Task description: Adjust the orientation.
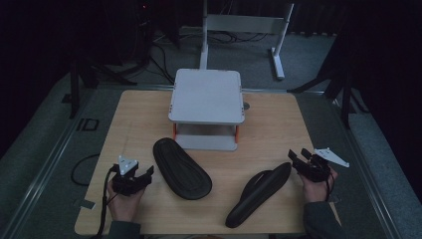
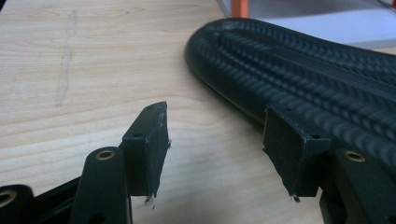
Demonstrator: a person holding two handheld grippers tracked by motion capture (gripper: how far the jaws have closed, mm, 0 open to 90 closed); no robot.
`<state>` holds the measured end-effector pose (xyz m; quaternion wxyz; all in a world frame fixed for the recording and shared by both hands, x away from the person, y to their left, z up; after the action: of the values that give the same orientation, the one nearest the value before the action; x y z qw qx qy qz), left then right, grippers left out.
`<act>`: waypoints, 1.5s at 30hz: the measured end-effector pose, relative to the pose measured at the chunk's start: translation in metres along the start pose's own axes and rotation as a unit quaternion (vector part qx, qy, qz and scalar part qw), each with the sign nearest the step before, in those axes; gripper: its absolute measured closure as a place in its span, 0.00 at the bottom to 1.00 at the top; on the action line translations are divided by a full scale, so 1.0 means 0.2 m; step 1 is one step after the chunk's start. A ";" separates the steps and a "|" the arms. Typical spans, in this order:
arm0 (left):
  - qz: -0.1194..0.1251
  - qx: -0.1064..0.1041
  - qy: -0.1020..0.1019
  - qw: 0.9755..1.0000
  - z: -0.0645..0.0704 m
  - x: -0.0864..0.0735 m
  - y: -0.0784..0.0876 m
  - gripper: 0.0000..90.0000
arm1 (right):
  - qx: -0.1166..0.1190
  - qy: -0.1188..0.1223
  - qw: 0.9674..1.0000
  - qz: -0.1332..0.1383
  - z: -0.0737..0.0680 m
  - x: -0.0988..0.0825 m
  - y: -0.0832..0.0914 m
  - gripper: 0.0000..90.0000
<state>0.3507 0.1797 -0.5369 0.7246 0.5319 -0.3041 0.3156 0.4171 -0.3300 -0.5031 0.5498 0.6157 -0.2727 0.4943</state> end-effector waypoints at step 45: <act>-0.008 -0.037 -0.137 0.990 0.38 -0.15 0.07 0.20 | 0.005 0.002 1.000 0.000 -0.01 0.00 -0.01 0.45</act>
<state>0.3133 0.1058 -0.5322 0.6979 0.5454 -0.4074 0.2225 0.4174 -0.3276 -0.5046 0.5471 0.6174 -0.2687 0.4973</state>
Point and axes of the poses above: each handheld gripper's, and its own axes: y roughly backward along the jaws, x roughly out of its top, z roughly to its right, the point moved 10 cm from there along -y, roughly forward along the jaws, and after that the axes turned 14 degrees about y, right-handed, at the moved point
